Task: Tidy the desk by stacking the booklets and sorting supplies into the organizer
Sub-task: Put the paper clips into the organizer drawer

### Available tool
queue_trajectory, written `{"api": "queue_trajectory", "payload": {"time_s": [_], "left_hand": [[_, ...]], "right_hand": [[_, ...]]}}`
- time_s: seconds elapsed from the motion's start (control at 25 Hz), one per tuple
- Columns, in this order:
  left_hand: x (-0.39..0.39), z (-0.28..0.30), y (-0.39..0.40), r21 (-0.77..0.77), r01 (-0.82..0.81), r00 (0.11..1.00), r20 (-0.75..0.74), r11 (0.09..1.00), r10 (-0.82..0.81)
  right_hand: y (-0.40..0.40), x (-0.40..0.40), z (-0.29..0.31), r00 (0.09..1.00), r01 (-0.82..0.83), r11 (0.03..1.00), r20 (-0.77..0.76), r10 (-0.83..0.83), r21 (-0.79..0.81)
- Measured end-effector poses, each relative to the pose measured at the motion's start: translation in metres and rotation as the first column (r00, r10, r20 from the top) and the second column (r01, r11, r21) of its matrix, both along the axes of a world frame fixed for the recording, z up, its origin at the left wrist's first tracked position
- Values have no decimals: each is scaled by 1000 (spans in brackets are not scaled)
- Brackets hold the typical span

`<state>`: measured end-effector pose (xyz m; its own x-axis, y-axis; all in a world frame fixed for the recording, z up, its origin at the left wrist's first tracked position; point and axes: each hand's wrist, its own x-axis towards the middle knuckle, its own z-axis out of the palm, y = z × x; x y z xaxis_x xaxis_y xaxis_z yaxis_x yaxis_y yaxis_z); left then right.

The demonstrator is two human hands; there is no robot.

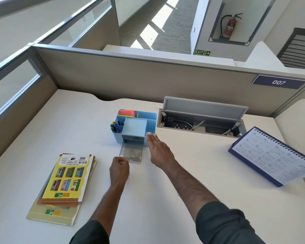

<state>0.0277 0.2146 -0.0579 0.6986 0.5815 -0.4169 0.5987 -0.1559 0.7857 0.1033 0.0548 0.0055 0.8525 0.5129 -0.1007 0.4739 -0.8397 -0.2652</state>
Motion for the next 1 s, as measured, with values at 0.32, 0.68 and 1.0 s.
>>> {"api": "queue_trajectory", "payload": {"time_s": [0.32,0.68,1.0], "left_hand": [[17,-9,-5,23,120,987,-109,993,-116],[56,9,-5,-21,176,983,-41,984,-177],[53,13,-9,64,280,960,-17,958,-280]], "right_hand": [[2,0,2,1000,11,1000,-27,-11,-18],[1,2,4,998,16,999,-62,-18,-38],[0,1,1,996,29,999,-79,-32,-36]]}}
